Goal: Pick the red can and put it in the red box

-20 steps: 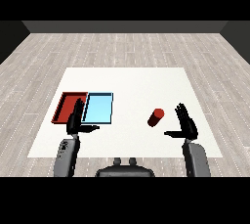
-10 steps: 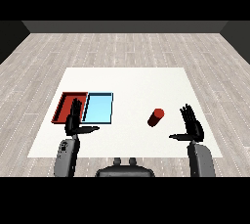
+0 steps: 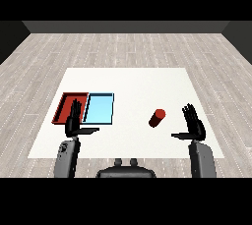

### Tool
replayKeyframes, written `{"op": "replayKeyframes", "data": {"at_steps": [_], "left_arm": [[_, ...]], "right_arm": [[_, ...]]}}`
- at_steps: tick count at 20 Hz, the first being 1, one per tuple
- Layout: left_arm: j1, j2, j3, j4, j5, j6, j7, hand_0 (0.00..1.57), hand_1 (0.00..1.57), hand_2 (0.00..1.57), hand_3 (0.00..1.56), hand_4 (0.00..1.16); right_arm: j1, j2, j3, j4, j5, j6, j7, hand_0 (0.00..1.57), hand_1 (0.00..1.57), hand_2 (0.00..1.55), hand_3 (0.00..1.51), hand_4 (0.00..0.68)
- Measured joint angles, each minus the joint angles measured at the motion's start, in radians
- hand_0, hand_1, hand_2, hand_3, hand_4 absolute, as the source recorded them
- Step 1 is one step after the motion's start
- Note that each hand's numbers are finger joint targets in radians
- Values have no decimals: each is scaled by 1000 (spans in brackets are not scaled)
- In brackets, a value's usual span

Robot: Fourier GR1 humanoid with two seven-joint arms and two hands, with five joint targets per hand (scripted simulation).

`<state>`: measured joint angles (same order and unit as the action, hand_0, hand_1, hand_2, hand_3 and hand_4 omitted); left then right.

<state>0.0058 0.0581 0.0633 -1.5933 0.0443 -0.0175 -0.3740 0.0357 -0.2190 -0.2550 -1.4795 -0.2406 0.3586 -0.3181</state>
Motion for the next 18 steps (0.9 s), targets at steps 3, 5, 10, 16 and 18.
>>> {"op": "replayKeyframes", "data": {"at_steps": [3,5,10,16,18], "left_arm": [[24,-4,-6,0,-1,-11,-25,0,0,0,0,0],[17,-7,-9,5,-8,-5,-23,0,0,0,0,0],[25,-16,-16,-21,-9,2,-11,0,0,0,0,0],[31,-23,-21,-36,-6,7,5,0,0,0,0,0],[16,-18,-13,-30,4,0,12,0,0,0,0,0]], "right_arm": [[-27,6,-4,48,10,2,-24,0,0,0,0,0],[-54,4,-5,89,17,6,-37,0,0,0,0,0],[-81,25,7,131,22,2,-46,0,0,0,0,0],[-137,50,21,190,18,-18,-30,0,0,0,0,0],[-146,45,19,205,10,-18,-17,0,0,0,0,0]]}}
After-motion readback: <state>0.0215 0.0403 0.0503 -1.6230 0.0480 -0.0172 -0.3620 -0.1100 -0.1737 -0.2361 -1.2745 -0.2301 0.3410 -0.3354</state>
